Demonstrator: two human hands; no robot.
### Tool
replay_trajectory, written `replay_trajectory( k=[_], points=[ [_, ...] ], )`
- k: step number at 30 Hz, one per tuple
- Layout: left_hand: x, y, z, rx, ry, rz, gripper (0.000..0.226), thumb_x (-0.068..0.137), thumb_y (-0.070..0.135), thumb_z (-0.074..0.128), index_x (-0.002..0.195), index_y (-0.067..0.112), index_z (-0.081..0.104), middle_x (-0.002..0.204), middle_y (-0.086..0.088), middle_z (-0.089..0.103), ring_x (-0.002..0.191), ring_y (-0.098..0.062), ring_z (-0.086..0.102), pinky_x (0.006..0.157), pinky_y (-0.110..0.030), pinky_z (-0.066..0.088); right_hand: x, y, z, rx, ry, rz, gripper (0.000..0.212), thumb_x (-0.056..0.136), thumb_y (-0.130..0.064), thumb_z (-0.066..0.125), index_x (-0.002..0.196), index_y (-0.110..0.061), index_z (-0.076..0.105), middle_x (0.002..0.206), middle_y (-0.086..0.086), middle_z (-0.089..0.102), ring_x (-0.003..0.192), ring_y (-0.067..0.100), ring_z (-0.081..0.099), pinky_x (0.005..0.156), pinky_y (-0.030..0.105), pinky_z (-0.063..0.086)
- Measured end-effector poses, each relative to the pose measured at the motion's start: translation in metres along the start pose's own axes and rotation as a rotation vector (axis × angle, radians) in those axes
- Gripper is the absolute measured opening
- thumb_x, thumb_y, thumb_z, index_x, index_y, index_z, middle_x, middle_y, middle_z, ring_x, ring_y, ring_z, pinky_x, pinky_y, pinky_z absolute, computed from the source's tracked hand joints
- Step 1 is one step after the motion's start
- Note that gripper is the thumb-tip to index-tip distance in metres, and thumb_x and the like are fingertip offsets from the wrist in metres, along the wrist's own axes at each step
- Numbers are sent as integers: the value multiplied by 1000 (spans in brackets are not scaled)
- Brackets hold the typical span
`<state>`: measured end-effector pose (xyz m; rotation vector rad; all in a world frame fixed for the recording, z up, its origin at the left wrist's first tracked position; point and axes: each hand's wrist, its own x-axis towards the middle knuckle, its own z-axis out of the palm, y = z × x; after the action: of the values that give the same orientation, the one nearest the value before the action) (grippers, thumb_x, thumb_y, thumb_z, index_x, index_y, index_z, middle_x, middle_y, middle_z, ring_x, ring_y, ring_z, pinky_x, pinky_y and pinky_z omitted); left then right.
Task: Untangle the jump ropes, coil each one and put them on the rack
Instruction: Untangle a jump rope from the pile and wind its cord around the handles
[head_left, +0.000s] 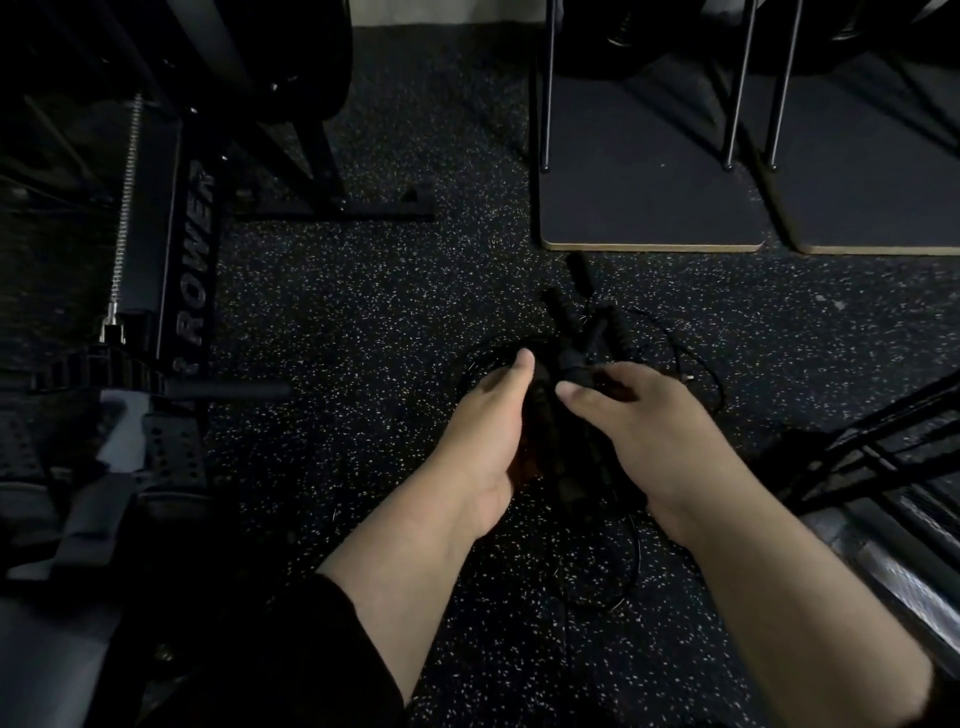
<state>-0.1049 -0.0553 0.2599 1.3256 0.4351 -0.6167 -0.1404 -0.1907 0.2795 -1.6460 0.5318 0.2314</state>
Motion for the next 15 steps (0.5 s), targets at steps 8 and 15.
replay_trajectory(
  k=[8,15],
  points=[
    [-32,5,-6,-233,85,12,43,97,65,48,120,35,70,107,-4,79,95,-23,77,70,-38,64,-31,9,34,-67,-128,-153,47,106,-36,53,149,-52,42,102,-35,70,96,-22,62,75,2,49],
    [-62,2,-10,-241,53,50,24,99,38,65,110,19,75,103,-11,79,95,-29,77,85,-48,62,-65,11,34,54,-44,-148,25,102,-39,61,127,-39,63,99,-14,78,90,3,74,77,27,62]
  ],
)
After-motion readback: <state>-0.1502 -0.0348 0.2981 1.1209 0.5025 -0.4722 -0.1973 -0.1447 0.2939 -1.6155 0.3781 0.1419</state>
